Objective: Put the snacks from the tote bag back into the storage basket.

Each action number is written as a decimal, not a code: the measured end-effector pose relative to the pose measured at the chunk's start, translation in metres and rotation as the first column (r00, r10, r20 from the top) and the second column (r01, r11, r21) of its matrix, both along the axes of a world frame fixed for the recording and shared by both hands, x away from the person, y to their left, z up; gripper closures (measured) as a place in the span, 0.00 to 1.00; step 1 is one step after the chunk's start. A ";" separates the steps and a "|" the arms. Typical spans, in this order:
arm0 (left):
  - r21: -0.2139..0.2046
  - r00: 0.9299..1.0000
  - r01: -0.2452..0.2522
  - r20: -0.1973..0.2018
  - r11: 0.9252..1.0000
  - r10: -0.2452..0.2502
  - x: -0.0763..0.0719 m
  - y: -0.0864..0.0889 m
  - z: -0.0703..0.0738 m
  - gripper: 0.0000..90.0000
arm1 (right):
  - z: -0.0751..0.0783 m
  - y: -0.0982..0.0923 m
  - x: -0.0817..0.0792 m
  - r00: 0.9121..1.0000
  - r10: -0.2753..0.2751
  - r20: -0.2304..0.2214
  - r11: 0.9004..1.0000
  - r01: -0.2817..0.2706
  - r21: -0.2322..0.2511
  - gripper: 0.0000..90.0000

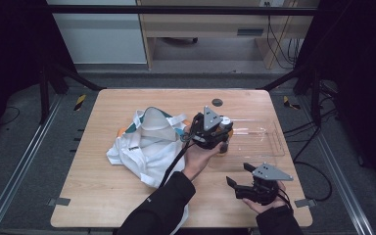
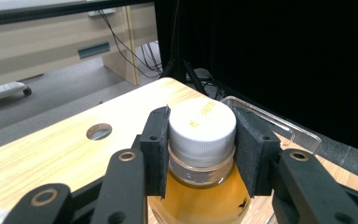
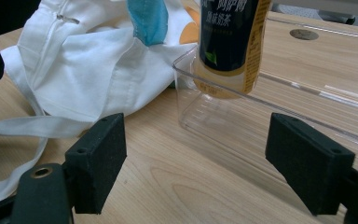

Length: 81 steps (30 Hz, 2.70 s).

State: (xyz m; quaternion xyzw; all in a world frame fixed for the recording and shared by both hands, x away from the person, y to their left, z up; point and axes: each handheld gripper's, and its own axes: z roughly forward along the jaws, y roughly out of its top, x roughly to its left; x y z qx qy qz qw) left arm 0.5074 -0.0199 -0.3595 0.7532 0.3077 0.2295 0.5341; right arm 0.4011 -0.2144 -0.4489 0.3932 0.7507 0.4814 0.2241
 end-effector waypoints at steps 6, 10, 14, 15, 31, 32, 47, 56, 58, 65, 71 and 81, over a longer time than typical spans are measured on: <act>0.008 1.000 -0.005 -0.008 1.000 0.005 0.000 0.002 -0.006 0.65 | 0.000 0.000 0.000 1.000 0.001 0.000 1.000 -0.001 -0.001 0.23; 0.005 1.000 -0.002 -0.020 1.000 0.002 0.000 0.002 -0.012 0.65 | 0.000 0.000 0.000 1.000 0.001 -0.001 1.000 -0.001 -0.002 0.23; 0.016 1.000 -0.003 -0.029 1.000 0.003 0.000 0.003 -0.018 0.65 | 0.000 0.000 0.000 1.000 0.001 -0.001 1.000 -0.001 -0.003 0.23; 0.017 1.000 -0.004 -0.029 1.000 0.005 0.000 0.002 -0.019 0.65 | 0.000 0.000 0.000 1.000 0.002 -0.001 1.000 -0.002 -0.004 0.23; 0.027 0.999 -0.003 -0.051 1.000 0.004 0.000 0.004 -0.033 0.65 | -0.001 0.000 0.001 1.000 0.001 -0.004 1.000 -0.001 -0.005 0.23; 0.032 0.999 -0.002 -0.048 0.999 0.003 0.000 0.004 -0.034 0.65 | -0.001 0.000 0.001 1.000 0.001 -0.004 1.000 -0.001 -0.005 0.23; 0.028 1.000 0.009 -0.017 1.000 -0.009 -0.004 0.003 -0.041 0.65 | -0.001 0.000 0.001 1.000 -0.002 -0.008 1.000 0.002 -0.004 0.23; 0.025 1.000 0.017 -0.009 1.000 -0.016 -0.004 0.003 -0.042 0.64 | -0.001 0.000 0.001 1.000 -0.003 -0.006 1.000 0.003 -0.005 0.23; 0.024 1.000 0.015 -0.014 1.000 -0.015 -0.003 0.004 -0.042 0.63 | -0.001 0.000 0.001 1.000 -0.003 -0.006 1.000 0.003 -0.005 0.23; 0.039 0.999 0.045 0.004 0.998 -0.045 -0.008 0.013 -0.035 0.50 | -0.001 0.000 0.001 1.000 -0.007 -0.006 1.000 0.007 -0.005 0.22; 0.048 0.998 0.064 -0.008 0.997 -0.063 -0.013 0.028 -0.024 0.44 | -0.001 0.000 0.001 1.000 -0.012 -0.006 1.000 0.012 -0.006 0.22; 0.085 0.995 0.100 -0.020 0.991 -0.099 -0.026 0.054 -0.018 0.37 | -0.001 0.000 0.001 1.000 -0.019 -0.005 1.000 0.019 -0.007 0.22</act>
